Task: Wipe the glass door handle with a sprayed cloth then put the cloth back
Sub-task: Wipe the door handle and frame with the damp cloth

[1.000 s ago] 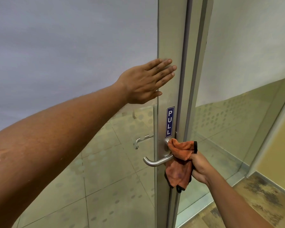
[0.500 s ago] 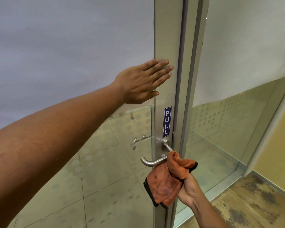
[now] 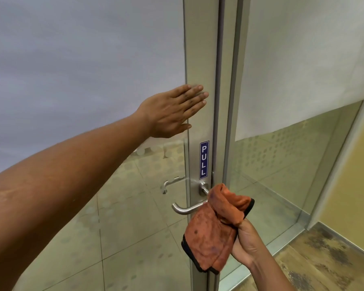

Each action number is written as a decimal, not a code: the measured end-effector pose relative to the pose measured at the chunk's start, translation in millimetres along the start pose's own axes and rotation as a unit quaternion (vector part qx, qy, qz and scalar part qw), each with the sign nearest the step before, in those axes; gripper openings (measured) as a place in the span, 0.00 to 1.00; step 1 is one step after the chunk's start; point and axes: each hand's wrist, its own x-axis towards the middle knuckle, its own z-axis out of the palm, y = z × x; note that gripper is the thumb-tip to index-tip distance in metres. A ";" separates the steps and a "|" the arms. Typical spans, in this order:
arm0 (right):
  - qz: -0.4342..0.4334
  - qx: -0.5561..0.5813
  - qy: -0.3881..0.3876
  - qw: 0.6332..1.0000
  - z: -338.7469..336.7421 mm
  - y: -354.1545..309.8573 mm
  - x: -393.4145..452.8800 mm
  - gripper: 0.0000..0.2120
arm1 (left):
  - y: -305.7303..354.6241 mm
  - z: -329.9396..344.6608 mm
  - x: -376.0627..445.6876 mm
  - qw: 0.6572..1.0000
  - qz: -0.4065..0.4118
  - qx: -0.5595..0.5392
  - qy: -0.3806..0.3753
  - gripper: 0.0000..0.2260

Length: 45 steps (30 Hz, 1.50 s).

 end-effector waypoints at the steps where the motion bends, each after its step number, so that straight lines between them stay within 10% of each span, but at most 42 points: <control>1: -0.007 0.000 0.005 1.000 -0.3 -5.2 -0.9 0.24 | 0.2 0.1 -0.1 1.000 0.000 0.002 -0.001 0.33; 6: -0.057 0.013 0.000 0.998 5.0 -29.2 -4.0 0.15 | 0.7 -3.0 -0.2 1.000 -0.003 0.001 -0.013 0.33; 10: -0.111 -0.059 -0.010 0.992 13.2 -41.9 -2.9 0.33 | 0.5 -6.0 0.7 1.000 -0.003 -0.011 -0.015 0.32; 17: -0.147 -0.027 0.032 0.988 30.0 -60.1 5.7 0.12 | 4.5 -14.9 3.6 0.998 -0.026 -0.047 -0.036 0.33; 32: -0.121 0.027 0.006 0.992 33.0 -83.3 7.0 0.08 | 86.9 -24.9 -16.5 0.989 -0.044 -0.097 -0.102 0.30; 45: -0.156 0.008 0.042 0.987 47.9 -78.1 -47.2 0.25 | 115.9 -58.4 -42.1 0.966 -0.151 -0.204 -0.036 0.26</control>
